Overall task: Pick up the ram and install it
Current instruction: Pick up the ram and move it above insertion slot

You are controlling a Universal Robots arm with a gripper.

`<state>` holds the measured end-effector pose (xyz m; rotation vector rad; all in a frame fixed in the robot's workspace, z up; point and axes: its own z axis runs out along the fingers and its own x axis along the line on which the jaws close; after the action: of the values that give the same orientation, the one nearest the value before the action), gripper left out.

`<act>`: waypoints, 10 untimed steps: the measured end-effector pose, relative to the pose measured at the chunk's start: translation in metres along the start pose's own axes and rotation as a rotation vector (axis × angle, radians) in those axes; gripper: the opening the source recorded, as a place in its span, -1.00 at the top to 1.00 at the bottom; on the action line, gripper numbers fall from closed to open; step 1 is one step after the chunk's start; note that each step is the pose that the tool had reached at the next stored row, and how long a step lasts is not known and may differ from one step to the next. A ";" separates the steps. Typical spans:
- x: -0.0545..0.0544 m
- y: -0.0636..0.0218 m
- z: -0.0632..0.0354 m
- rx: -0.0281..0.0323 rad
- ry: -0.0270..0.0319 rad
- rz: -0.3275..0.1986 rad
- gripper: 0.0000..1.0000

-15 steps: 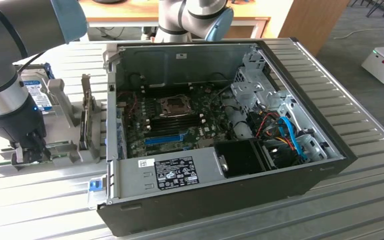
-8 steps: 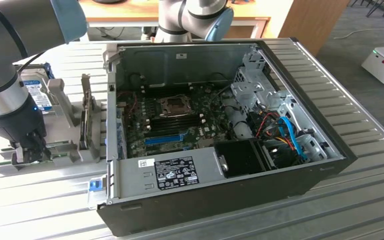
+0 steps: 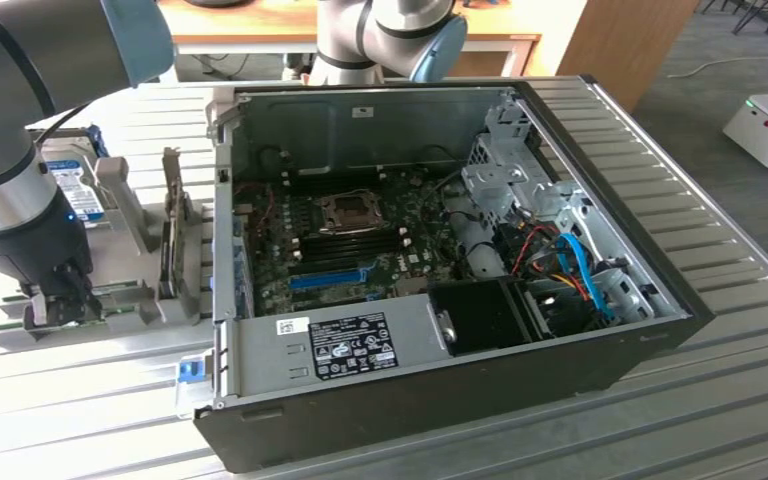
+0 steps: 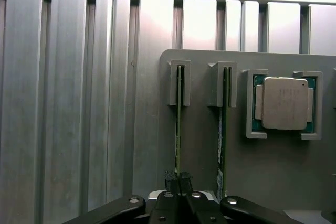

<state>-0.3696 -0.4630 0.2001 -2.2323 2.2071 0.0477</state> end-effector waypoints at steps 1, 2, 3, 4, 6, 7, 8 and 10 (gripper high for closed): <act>0.000 0.0000 -0.0003 0.0000 0.0000 0.000 0.76; 0.000 0.0001 -0.0010 -0.0003 0.0002 0.000 0.76; 0.000 0.0000 -0.0016 -0.0002 0.0002 0.000 0.76; 0.000 0.0001 -0.0023 -0.0002 0.0002 0.000 0.76; 0.000 0.0001 -0.0038 -0.0002 0.0001 0.000 0.76; 0.000 0.0001 -0.0046 -0.0001 0.0001 0.000 0.76; 0.000 0.0001 -0.0055 -0.0002 0.0002 0.000 0.76; 0.000 0.0001 -0.0074 -0.0001 0.0001 0.000 0.76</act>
<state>-0.3696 -0.4630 0.2075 -2.2324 2.2072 0.0477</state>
